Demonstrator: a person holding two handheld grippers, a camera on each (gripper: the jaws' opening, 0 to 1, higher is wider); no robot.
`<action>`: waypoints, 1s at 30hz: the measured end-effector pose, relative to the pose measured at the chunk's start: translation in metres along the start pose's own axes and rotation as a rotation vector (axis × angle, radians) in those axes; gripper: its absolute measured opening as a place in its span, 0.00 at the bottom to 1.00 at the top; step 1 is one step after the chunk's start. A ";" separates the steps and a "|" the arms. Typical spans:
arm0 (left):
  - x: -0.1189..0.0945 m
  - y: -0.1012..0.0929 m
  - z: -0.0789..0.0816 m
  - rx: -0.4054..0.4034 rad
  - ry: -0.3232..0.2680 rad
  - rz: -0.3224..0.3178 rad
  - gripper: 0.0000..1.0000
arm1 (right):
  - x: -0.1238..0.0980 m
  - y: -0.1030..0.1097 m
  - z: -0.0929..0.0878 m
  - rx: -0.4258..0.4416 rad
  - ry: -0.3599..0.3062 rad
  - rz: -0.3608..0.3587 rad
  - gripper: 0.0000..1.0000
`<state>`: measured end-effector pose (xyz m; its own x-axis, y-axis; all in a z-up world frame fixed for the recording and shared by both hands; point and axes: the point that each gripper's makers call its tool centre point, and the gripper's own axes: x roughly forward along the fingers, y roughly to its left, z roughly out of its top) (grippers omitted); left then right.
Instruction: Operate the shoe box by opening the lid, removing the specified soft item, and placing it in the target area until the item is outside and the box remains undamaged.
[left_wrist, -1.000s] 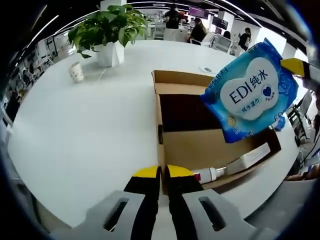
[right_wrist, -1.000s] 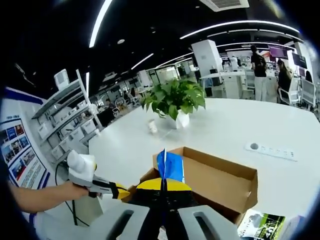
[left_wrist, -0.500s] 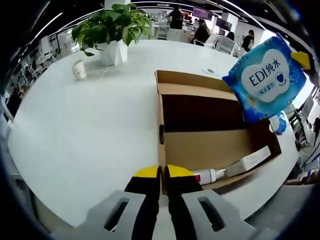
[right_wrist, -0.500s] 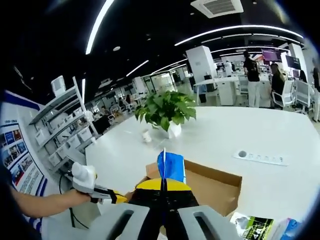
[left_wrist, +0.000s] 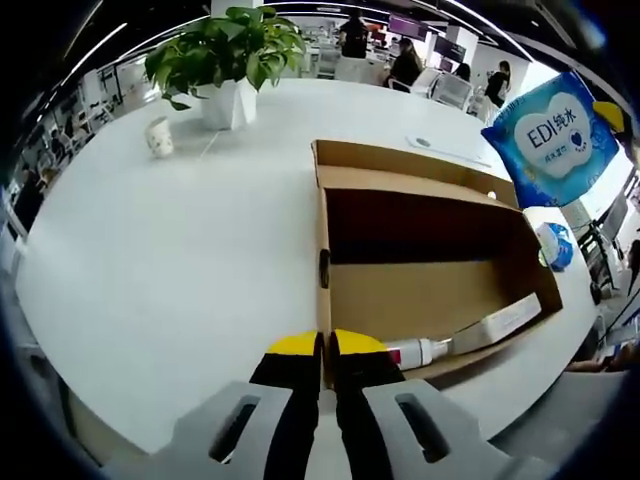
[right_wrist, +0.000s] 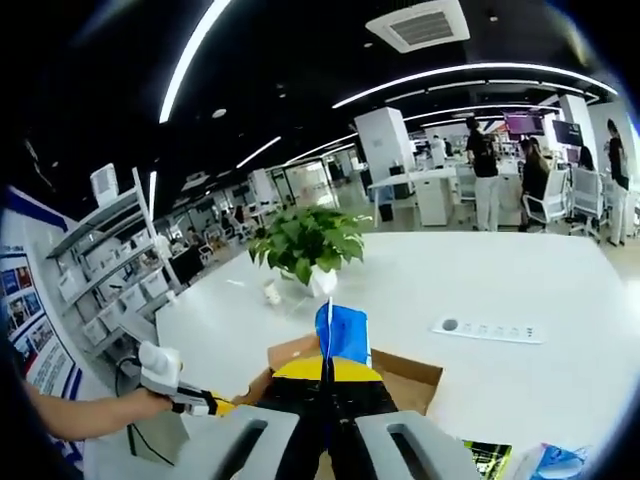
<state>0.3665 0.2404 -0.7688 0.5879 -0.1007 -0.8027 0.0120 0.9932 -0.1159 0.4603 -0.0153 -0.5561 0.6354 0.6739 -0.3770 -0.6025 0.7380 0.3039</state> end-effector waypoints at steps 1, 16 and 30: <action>0.000 0.000 0.000 0.000 0.000 0.000 0.00 | -0.004 -0.004 0.004 -0.007 -0.008 -0.011 0.00; 0.001 0.013 0.001 -0.023 -0.006 0.021 0.00 | -0.046 -0.059 0.022 0.012 -0.075 -0.127 0.00; 0.000 0.020 0.001 -0.024 -0.010 0.033 0.00 | -0.049 -0.086 -0.015 0.046 -0.030 -0.198 0.00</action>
<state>0.3679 0.2599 -0.7702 0.5955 -0.0669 -0.8006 -0.0275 0.9942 -0.1035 0.4737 -0.1119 -0.5773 0.7537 0.5156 -0.4076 -0.4419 0.8566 0.2664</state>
